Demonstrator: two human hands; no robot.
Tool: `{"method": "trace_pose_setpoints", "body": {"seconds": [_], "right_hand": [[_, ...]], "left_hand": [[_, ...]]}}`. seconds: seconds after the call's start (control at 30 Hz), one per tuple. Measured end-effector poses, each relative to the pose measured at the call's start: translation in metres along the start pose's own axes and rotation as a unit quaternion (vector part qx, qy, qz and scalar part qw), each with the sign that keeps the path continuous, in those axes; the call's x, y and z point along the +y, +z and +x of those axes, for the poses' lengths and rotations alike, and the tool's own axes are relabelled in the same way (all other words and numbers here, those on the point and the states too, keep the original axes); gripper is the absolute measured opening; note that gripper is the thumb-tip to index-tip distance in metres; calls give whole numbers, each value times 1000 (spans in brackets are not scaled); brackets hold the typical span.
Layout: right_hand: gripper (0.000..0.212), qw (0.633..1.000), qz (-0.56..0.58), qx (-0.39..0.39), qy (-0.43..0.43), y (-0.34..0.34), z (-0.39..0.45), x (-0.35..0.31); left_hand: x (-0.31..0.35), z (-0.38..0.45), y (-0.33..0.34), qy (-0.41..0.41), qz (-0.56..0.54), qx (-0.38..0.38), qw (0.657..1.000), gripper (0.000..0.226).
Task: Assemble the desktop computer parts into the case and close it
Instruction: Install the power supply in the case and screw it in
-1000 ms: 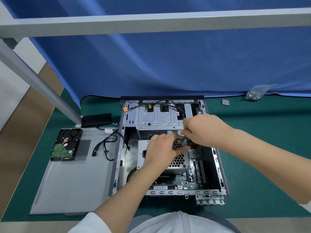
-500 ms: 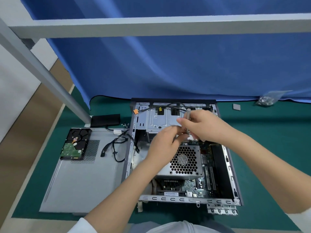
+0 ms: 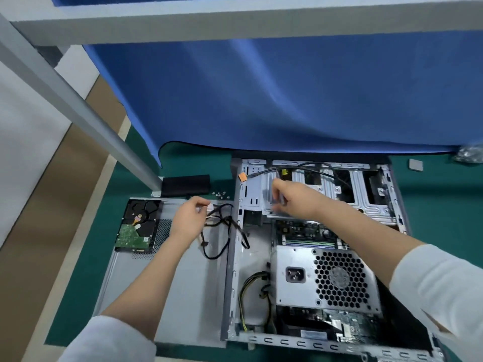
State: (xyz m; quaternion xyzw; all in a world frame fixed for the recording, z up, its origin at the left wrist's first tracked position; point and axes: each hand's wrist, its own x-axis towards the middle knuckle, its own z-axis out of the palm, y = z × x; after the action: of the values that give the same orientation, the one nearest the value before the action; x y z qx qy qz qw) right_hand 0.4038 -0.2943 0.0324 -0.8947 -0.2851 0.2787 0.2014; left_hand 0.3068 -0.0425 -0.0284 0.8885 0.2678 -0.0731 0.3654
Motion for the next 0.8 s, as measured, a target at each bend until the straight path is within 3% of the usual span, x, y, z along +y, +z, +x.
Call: {"method": "trace_pose_setpoints", "body": {"seconds": [0.1, 0.23, 0.47, 0.8], "right_hand": [[35, 999, 18, 2, 33, 3, 16, 6], [34, 995, 70, -40, 65, 2, 30, 11], [33, 991, 96, -37, 80, 7, 32, 16], [38, 994, 83, -25, 68, 3, 26, 13]], "left_hand": [[-12, 25, 8, 8, 40, -24, 999, 18], [-3, 59, 23, 55, 127, -35, 990, 22], [17, 92, 51, 67, 358, -55, 930, 26], [13, 102, 59, 74, 380, -51, 920, 28]]}}
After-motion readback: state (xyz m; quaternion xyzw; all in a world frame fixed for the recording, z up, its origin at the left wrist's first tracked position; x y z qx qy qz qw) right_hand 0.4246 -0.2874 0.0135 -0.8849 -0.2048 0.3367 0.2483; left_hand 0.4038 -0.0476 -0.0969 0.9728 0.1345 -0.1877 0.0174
